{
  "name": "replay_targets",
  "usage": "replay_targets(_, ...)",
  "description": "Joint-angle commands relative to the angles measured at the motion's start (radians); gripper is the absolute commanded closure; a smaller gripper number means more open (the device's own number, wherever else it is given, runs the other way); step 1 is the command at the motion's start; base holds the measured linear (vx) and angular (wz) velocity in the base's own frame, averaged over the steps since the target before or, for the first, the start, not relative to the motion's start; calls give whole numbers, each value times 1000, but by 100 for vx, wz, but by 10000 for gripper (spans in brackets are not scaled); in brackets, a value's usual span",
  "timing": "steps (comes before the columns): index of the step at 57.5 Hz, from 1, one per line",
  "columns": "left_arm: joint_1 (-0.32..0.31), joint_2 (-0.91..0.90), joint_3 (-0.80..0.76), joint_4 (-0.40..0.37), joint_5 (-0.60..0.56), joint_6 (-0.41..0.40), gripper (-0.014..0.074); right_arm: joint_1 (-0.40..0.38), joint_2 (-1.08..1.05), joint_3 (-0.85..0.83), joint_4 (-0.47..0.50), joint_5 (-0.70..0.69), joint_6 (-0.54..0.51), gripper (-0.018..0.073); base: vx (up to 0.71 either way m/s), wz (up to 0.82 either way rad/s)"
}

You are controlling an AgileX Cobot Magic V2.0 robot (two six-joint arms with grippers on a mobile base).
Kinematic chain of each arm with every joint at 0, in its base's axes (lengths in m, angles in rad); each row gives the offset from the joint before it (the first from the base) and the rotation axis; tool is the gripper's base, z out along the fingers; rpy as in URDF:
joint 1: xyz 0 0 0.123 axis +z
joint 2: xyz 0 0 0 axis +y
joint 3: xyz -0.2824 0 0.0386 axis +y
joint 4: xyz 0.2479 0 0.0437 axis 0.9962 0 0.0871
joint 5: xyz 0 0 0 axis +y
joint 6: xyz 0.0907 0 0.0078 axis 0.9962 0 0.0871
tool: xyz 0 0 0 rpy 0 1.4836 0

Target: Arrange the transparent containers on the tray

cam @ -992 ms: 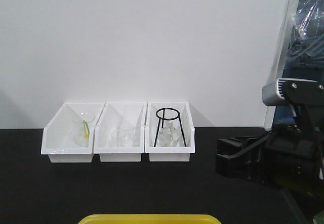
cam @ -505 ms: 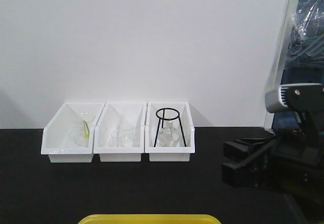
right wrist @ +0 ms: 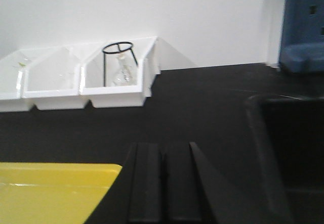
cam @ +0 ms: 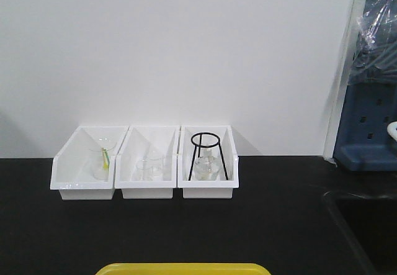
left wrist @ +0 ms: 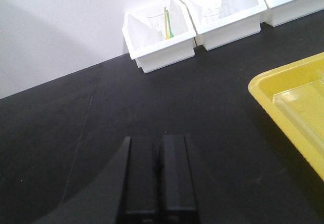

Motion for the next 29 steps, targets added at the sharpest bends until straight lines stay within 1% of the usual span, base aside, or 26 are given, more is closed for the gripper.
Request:
replay_targets(1, -6, -24, 36, 1, -78, -11, 600, -65, -125, 59, -3, -35, -104, 572, 0, 0)
replay_targets(4, -6, -24, 36, 1, -78, -11, 600, -102, -200, 102, -3, -12, -129, 572, 0, 0)
replay_targets(9, -6, -24, 36, 1, -78, -11, 600, -148, -354, 185, -3, 22, -133, 572, 0, 0)
replay_targets(14, -6, -24, 36, 1, -78, -11, 600, -150, -473, 255, -18, 57, -132, 572, 0, 0)
replay_targets(16, -6, -24, 36, 1, -78, -11, 600, -148, -527, 249, -29, 142, -132, 572, 0, 0)
replay_targets(21, -6, -23, 35, 0, -75, -11, 600, -148, -498, 249, -70, 177, -132, 572, 0, 0)
replay_targets(29, -6, -22, 35, 0, -71, -11, 600, -148, -494, 249, -66, 165, -121, 572, 0, 0)
